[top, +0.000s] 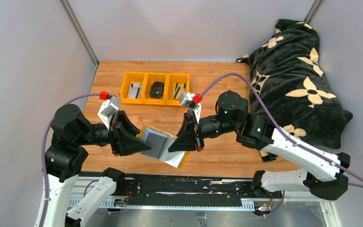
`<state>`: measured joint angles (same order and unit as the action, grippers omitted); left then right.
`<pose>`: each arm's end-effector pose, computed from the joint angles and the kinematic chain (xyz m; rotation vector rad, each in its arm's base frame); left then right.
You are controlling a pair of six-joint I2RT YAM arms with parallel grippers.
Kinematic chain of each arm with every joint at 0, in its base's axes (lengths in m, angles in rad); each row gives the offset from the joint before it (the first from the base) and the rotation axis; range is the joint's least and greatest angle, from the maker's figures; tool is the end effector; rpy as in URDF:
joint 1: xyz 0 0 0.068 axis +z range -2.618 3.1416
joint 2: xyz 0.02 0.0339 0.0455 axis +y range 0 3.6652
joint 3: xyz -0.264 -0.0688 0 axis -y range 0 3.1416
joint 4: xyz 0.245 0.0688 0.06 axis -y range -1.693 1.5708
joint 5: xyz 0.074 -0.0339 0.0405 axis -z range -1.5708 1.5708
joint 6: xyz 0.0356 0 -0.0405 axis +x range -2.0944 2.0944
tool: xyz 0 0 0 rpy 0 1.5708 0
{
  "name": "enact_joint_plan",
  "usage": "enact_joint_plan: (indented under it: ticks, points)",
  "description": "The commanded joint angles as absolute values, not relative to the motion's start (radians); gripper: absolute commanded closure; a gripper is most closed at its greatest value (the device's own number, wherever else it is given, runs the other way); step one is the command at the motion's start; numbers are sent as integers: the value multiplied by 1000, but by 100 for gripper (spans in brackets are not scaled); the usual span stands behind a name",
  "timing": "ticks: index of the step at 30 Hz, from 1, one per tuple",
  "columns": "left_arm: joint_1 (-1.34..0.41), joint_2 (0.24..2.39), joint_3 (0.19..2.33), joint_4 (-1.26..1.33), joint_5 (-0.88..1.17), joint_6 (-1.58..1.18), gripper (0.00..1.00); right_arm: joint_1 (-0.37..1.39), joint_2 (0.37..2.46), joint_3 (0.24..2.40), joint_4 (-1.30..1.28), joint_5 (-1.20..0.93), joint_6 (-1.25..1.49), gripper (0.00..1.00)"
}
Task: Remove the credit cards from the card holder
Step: Open the card holder.
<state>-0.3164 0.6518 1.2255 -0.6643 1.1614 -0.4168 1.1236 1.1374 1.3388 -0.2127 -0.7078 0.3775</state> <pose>0.0574 -0.0532 0.4490 0.8640 1.6210 -1.4810 0.0821 0.2248 0.4597 -1.2388 1.4031 1.6607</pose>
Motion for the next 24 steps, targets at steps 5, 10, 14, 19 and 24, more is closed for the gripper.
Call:
enact_joint_plan:
  ticks: [5,10,14,19,24]
  points:
    - [-314,645,1253,-759,1160,-328,71,1112,1131,1365,-189,-811,332,100]
    - [-314,588,1212,-701,1037,-346,85,1112,1153,1368,-155,-813,343,100]
    - [-314,574,1177,-661,1039,-383,85,1113,1176,1366,-100,-857,371,100]
    - [-314,577,1169,-663,1037,-376,85,1117,1207,1378,-64,-894,383,100]
    - [-314,568,1156,-651,1034,-374,82,1120,1219,1386,-82,-881,372,100]
